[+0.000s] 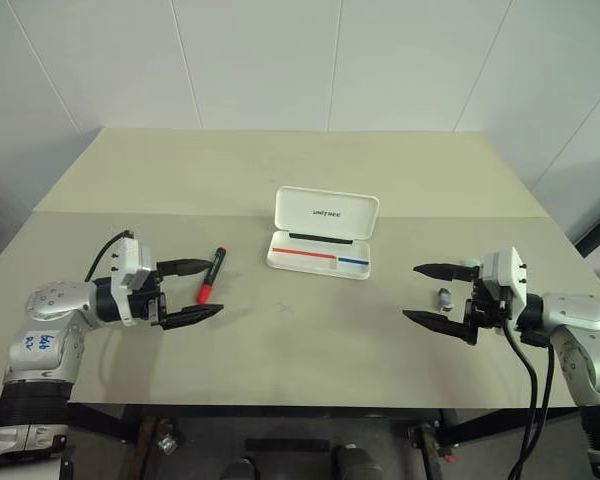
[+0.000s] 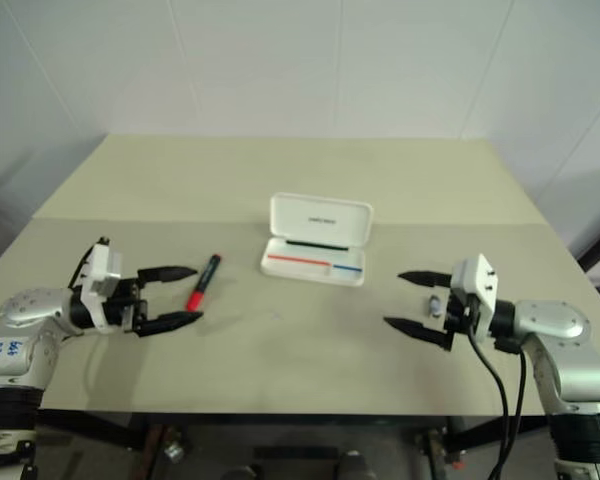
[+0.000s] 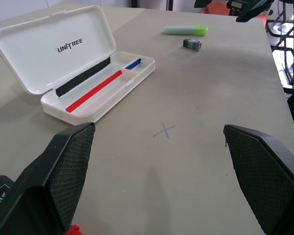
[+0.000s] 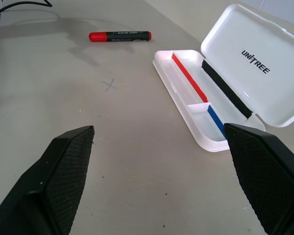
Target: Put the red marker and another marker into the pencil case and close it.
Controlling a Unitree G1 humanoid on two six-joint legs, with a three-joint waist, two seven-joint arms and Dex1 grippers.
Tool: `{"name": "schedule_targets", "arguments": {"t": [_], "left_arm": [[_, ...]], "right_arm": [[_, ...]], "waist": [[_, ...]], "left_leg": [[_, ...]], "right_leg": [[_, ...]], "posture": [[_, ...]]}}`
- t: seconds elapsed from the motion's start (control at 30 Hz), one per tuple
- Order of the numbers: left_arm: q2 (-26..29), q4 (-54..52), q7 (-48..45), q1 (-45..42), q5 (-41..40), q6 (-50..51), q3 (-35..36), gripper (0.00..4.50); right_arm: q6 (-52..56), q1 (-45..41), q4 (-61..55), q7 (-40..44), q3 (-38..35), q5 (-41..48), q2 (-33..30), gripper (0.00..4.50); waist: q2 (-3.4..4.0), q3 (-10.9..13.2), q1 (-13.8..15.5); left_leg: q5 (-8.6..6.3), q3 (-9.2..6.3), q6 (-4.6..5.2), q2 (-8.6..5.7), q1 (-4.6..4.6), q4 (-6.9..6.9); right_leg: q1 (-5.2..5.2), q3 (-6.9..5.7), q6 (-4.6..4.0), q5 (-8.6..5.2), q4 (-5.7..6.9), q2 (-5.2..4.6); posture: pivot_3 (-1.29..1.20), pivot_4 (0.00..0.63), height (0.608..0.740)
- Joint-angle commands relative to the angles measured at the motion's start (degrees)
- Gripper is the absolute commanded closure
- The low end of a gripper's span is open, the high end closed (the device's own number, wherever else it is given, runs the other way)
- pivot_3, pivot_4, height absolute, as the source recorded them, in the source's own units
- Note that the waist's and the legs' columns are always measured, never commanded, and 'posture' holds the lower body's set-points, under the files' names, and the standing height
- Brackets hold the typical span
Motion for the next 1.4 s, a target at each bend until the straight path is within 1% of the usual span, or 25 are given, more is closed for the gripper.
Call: {"name": "schedule_targets", "arguments": {"t": [0.03,0.17,0.33,0.5,0.63,0.73,0.8,0.93,1.1,1.23,1.4], "left_arm": [[0.2,-2.1,0.6,0.2,-1.2,-0.3,1.4,0.00],[-0.1,-2.7,1.3,-0.1,-1.4,-0.1,1.3,0.00],[-0.4,-2.6,2.0,-0.7,-0.7,-0.1,0.5,0.00],[-0.1,-3.8,2.9,-0.1,0.0,0.2,0.1,0.00],[-0.3,-4.8,3.7,0.6,0.1,0.2,0.0,0.00],[-0.7,-5.0,4.4,0.7,0.2,-0.1,-0.1,0.00],[-1.1,-5.2,4.9,0.6,0.3,-0.3,-0.4,0.00],[-1.8,-4.8,5.2,0.0,0.9,-0.9,-1.2,0.00],[-2.8,-4.9,5.9,-0.5,1.6,-1.9,-2.2,0.00],[-2.9,-5.7,6.4,0.0,1.5,-2.0,-2.1,0.00],[-2.6,-6.8,7.3,1.3,1.2,-2.1,-1.3,0.00]], "right_arm": [[-0.2,-1.5,-0.5,-0.5,-0.3,0.6,-0.4,0.05],[1.3,-3.5,0.0,-0.8,2.0,-0.2,-0.4,0.05],[3.6,-10.1,1.9,-0.1,8.1,-3.4,0.1,0.05],[-1.8,-17.3,12.4,1.3,15.0,-10.1,3.4,0.05],[-6.6,-21.8,21.5,1.8,17.6,-13.5,6.5,0.05],[-9.7,-25.6,29.1,1.6,18.1,-15.7,8.2,0.66],[-12.2,-28.1,33.6,1.8,18.7,-17.3,9.0,1.36],[-15.3,-33.5,41.2,2.3,19.4,-19.9,11.0,1.36],[-18.7,-39.3,50.3,2.1,20.2,-23.5,13.2,1.36],[-20.6,-41.7,55.4,3.7,20.7,-25.3,14.2,1.36],[-21.7,-42.9,58.7,5.5,20.9,-26.9,14.7,1.36]], "waist": [[0.00,0.0,0.0],[0.00,0.0,0.0],[0.00,0.0,-0.3],[0.00,0.0,-0.3],[0.00,0.0,-0.2],[0.01,0.0,-0.2],[0.01,0.0,-0.3],[0.01,0.0,-0.6],[0.02,0.0,-0.5],[0.02,0.0,-0.5],[0.03,0.0,-0.6]], "left_leg": [[0.00,0.00,0.00,0.00,0.00,0.00],[0.00,0.01,0.00,0.00,0.00,0.03],[0.00,0.01,0.00,0.00,0.01,0.02],[0.00,0.00,0.00,0.00,0.00,0.00],[-0.01,-0.02,-0.01,0.00,-0.03,-0.04],[-0.01,-0.02,-0.01,0.00,-0.03,-0.05],[-0.01,-0.01,-0.01,0.00,-0.03,-0.05],[-0.01,-0.01,-0.01,0.00,0.00,-0.05],[-0.01,-0.03,-0.01,0.00,0.00,-0.06],[-0.02,-0.03,-0.02,0.00,-0.01,-0.09],[-0.03,-0.05,-0.05,0.00,-0.01,-0.15]], "right_leg": [[0.00,0.00,0.00,0.00,0.00,0.00],[0.01,0.01,-0.02,0.00,0.00,0.00],[-0.01,0.02,-0.03,0.00,0.00,0.01],[-0.02,0.01,0.00,0.02,-0.01,0.00],[-0.04,-0.03,0.22,0.11,0.00,0.00],[-0.07,-0.03,0.40,0.20,0.03,-0.01],[-0.08,-0.03,0.43,0.22,0.04,-0.01],[-0.07,-0.03,0.44,0.22,0.08,0.00],[-0.11,-0.04,0.65,0.34,0.14,0.01],[-0.11,-0.05,0.67,0.35,0.13,0.00],[-0.12,-0.08,0.69,0.36,0.14,0.00]], "posture": [[0.00,0.150,0.740],[0.00,0.150,0.740],[0.00,0.150,0.740],[0.00,0.150,0.740],[0.00,0.150,0.740],[0.00,0.150,0.740],[0.00,0.150,0.740],[0.00,0.150,0.740],[0.00,0.150,0.740],[0.00,0.150,0.740],[0.00,0.150,0.740]]}}
